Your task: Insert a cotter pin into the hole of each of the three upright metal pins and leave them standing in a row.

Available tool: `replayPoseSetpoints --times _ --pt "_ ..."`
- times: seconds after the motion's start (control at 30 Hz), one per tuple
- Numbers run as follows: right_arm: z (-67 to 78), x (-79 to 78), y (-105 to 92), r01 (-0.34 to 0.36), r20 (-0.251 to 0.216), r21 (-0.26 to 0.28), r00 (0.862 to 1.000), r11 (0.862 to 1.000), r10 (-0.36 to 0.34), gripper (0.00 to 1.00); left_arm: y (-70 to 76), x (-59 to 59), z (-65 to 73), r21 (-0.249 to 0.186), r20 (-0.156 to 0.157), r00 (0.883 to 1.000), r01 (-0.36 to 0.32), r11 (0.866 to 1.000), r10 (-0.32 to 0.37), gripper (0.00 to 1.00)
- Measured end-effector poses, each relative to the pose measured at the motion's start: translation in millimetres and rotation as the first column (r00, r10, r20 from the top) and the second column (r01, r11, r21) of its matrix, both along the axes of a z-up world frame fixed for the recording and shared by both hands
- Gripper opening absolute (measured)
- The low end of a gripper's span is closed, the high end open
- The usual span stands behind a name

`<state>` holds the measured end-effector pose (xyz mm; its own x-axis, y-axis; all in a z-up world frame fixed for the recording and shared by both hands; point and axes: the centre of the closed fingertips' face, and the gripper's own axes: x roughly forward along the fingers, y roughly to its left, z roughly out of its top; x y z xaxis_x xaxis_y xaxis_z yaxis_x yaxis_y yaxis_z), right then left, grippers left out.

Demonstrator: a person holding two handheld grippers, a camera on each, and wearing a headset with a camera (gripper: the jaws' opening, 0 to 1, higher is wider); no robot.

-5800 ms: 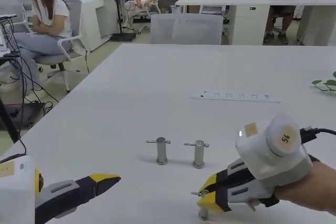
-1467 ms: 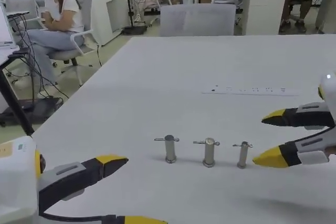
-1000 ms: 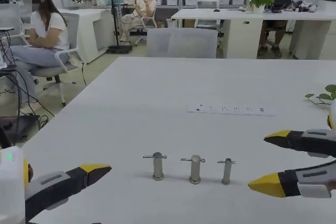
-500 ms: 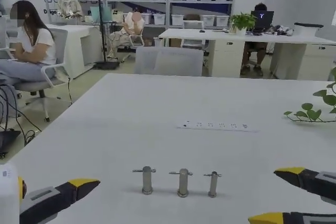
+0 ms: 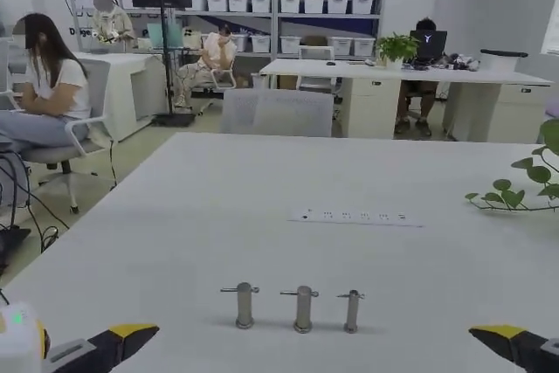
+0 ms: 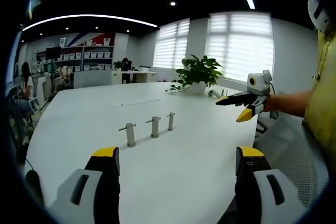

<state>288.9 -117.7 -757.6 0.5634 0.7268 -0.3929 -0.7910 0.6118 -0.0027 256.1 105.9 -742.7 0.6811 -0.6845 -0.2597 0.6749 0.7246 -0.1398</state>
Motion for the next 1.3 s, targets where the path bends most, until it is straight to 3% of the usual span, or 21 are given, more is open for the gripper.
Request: replayPoseSetpoints --times 0.17,0.23,0.33,0.47,0.6,0.83,1.3 --pt "-2.0 1.3 -5.2 0.027 0.004 -0.001 1.000 1.000 -0.027 0.85 7.3 3.3 -6.2 0.005 -0.007 1.000 -0.027 1.000 0.027 0.94" --pt "-2.3 6.3 -7.8 0.044 0.010 -0.001 0.999 0.999 -0.044 0.86 8.7 4.9 -11.2 0.030 -0.011 0.999 -0.032 0.999 0.032 0.95" --pt "-2.2 12.6 -8.6 0.061 0.017 0.001 0.998 0.998 -0.061 0.88 9.1 7.7 -12.9 0.023 -0.013 0.999 -0.038 0.999 0.038 0.95" --pt "-0.5 18.9 -6.7 0.060 0.026 0.000 0.998 0.998 -0.060 0.90 11.1 11.1 -14.9 0.019 -0.018 0.999 -0.045 0.999 0.045 0.96" --pt "-4.5 26.5 -6.8 0.054 0.028 -0.033 0.998 0.998 -0.053 0.91 16.9 16.7 -20.7 0.028 -0.032 0.998 -0.055 0.998 0.056 0.95" --pt "-12.5 35.9 -5.8 0.056 0.013 -0.031 0.998 0.998 -0.055 0.91 19.1 22.3 -24.1 0.033 -0.042 0.997 -0.062 0.997 0.064 0.94" --pt "-18.8 37.8 -3.8 0.047 -0.005 -0.035 0.999 0.998 -0.047 0.92 20.0 23.8 -29.5 0.032 -0.056 0.996 -0.070 0.997 0.072 0.93"
